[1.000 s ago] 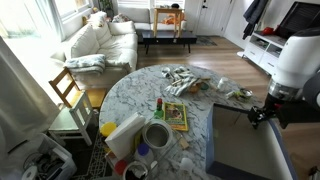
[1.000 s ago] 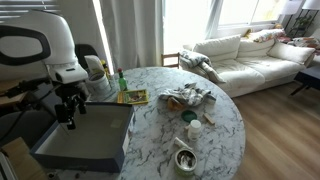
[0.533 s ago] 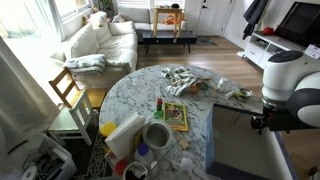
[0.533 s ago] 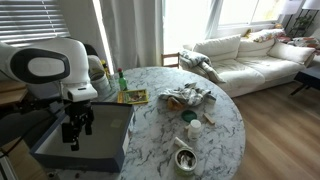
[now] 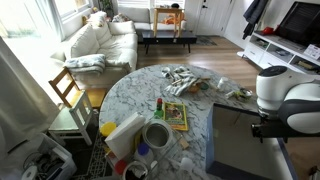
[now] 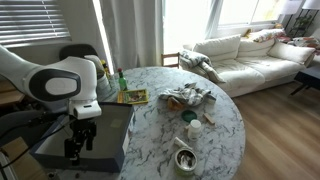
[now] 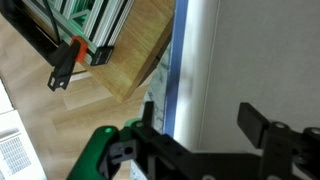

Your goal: Turn the grey box over

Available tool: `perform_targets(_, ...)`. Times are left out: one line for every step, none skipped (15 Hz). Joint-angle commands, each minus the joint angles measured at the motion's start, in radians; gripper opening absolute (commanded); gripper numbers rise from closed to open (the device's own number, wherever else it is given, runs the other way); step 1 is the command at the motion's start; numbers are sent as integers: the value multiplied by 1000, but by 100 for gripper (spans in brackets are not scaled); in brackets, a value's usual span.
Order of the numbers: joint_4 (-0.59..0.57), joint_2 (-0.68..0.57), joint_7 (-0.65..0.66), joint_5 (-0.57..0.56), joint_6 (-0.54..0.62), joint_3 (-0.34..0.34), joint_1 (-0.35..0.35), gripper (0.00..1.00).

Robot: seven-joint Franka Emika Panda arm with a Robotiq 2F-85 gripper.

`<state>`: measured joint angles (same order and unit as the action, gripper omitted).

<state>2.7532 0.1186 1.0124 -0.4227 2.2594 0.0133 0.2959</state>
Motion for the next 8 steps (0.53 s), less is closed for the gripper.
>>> perform_targets(-2,-66,73,-28,54,-52,-35,54)
perform_targets(-2,-72,88,-33,59,-59,-42,45)
perform_targets(-3,-75,90,-31,60,-66,-50,39)
perform_targets(-4,-71,107,-38,47,-68,-59,32)
perform_targets(-5,-70,117,-47,40,-71,-65,23)
perform_targets(-5,-66,124,-52,31,-72,-72,16)
perform_targets(-6,-58,129,-58,21,-71,-80,8)
perform_targets(-7,-53,131,-62,12,-69,-88,2)
